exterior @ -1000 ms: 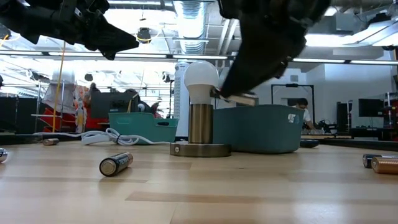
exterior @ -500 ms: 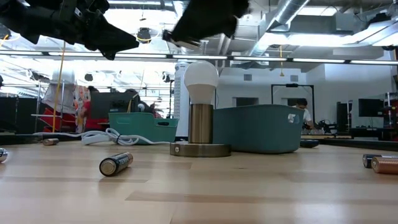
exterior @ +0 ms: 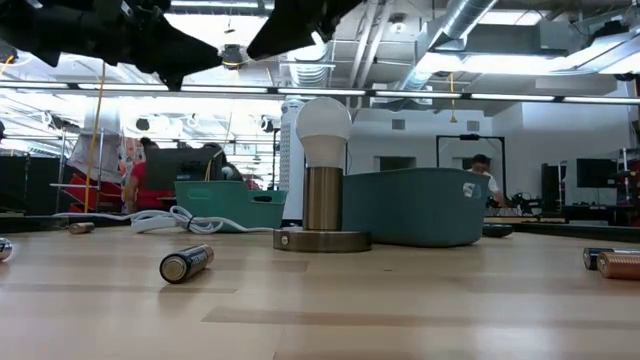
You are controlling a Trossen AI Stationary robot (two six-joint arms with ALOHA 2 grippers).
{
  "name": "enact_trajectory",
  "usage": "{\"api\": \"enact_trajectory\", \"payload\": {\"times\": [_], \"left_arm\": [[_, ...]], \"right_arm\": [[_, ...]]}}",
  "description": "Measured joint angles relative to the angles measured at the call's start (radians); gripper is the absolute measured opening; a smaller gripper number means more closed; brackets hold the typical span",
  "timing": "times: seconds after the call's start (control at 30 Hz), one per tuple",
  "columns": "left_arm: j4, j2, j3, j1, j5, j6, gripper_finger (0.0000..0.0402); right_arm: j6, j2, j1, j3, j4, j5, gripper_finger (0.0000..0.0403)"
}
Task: Sort batteries
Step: Put the silver battery into the green bin
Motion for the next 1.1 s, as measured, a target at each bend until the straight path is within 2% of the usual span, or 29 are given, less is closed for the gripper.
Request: {"api": "enact_trajectory", "payload": {"times": [0.2, 0.5, 0.9, 1.1], "left_arm": [[-0.062, -0.099, 0.000, 0.000, -0.001, -0.001, 0.0093], [-0.119, -0.169, 0.000, 0.000, -0.006, 0.002, 0.0093], [-0.190, -0.152, 0.000, -0.001, -0.056, 0.002, 0.0093], [-0.168, 0.013, 0.000, 0.017, -0.139, -0.013, 0.0093]], "right_arm": [[-0.054, 0.008, -0.116, 0.000, 0.111, -0.029, 0.0097], [-0.054, 0.080, -0.299, 0.001, 0.321, -0.195, 0.0097], [-0.009, 0.082, -0.348, 0.001, 0.133, -0.275, 0.0097], [-0.038, 0.039, -0.335, 0.000, 0.118, -0.270, 0.0100]]}}
